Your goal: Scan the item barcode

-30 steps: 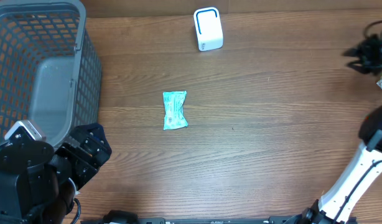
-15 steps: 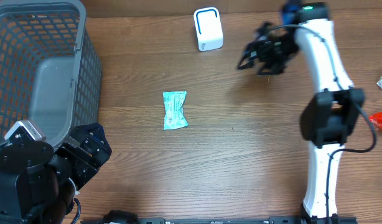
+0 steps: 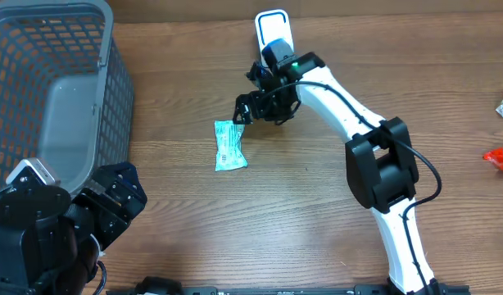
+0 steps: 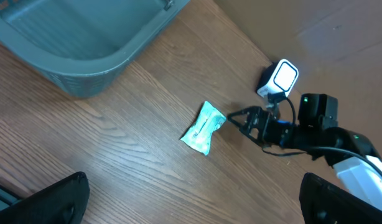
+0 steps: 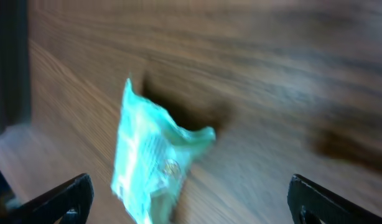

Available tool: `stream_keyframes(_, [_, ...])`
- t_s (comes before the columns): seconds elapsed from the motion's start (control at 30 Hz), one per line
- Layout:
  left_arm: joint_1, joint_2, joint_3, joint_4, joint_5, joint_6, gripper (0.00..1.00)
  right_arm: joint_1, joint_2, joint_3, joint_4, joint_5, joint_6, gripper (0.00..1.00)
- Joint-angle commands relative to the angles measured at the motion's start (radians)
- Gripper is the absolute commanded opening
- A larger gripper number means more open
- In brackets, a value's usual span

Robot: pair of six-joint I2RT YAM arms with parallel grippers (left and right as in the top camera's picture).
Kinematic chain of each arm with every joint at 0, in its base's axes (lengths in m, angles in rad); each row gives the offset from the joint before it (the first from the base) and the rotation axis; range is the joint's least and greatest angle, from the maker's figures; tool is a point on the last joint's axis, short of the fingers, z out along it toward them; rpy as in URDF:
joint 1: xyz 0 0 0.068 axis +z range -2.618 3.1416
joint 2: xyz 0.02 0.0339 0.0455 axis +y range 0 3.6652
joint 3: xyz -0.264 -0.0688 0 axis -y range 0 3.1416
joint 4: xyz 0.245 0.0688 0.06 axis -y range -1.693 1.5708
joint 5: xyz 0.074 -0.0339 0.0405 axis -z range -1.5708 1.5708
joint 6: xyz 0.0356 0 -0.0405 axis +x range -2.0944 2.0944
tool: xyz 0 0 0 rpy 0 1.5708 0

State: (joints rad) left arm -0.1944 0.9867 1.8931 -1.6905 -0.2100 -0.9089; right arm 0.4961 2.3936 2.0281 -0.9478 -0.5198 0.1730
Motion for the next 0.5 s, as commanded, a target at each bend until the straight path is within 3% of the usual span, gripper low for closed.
stream_keyframes(0.0, [0.008, 0.002, 0.005, 0.001, 0.000, 0.015, 1.00, 0.009, -0.044, -0.036, 0.066, 0.003, 0.138, 0.95])
stream_keyframes(0.07, [0.008, 0.002, 0.005, 0.001, 0.000, 0.015, 1.00, 0.020, -0.044, -0.055, 0.108, 0.003, 0.143, 0.77])
stream_keyframes(0.13, [0.008, 0.002, 0.005, 0.001, 0.000, 0.015, 1.00, 0.030, -0.044, -0.079, 0.142, 0.004, 0.150, 0.66])
stream_keyframes(0.37, [0.008, 0.002, 0.005, 0.001, 0.000, 0.015, 1.00, 0.058, -0.044, -0.164, 0.241, 0.007, 0.225, 0.63])
stream_keyframes(0.47, [0.008, 0.002, 0.005, 0.001, 0.000, 0.015, 1.00, 0.069, -0.044, -0.184, 0.267, 0.024, 0.223, 0.57])
